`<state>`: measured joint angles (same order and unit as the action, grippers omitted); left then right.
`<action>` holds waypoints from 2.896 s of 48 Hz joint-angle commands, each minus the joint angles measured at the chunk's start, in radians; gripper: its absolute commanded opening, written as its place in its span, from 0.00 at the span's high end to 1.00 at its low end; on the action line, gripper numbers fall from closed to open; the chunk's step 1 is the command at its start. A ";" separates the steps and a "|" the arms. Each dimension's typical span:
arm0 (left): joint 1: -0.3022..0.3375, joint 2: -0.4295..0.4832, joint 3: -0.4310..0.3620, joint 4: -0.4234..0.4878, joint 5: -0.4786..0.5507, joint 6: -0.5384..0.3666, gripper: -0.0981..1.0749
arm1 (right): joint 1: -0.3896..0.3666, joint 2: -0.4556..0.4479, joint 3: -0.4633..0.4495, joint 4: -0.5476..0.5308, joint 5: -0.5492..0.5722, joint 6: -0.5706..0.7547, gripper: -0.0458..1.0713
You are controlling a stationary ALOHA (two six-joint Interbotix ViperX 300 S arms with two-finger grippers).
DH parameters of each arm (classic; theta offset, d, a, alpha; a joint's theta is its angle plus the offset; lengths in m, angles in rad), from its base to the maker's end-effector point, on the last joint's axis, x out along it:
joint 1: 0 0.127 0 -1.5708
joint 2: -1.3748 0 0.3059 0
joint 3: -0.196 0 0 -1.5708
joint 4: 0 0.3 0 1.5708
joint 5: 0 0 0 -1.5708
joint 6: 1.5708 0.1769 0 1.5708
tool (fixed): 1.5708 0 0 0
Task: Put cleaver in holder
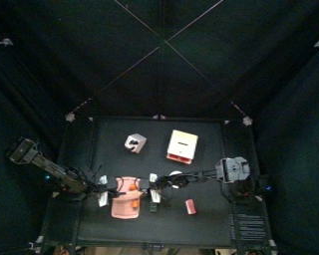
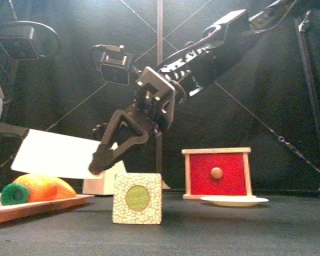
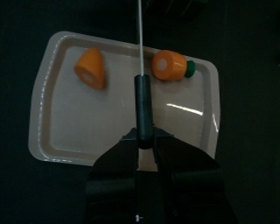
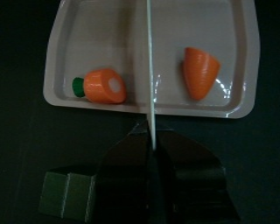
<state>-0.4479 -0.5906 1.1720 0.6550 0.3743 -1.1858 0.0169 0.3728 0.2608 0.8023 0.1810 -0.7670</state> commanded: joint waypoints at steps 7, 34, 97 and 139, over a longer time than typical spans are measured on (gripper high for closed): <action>0.009 -0.003 -0.014 0.015 -0.002 0.003 0.56 | -0.003 -0.077 -0.009 0.006 -0.012 0.005 0.58; 0.115 -0.149 -0.031 0.035 0.049 0.008 0.56 | 0.002 -0.176 0.095 0.106 -0.201 0.006 0.32; 0.147 -0.227 -0.374 -0.117 0.683 0.009 0.56 | 0.103 -0.430 0.367 0.379 -0.784 0.012 0.23; 0.405 -0.198 -0.640 -0.216 0.957 0.221 0.56 | 0.054 -0.489 0.387 0.413 -0.879 0.012 0.23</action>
<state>-0.1074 -0.8053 0.5783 0.4786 1.3300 -1.0124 0.1028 -0.0905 0.6750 1.2164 -0.6872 -0.7532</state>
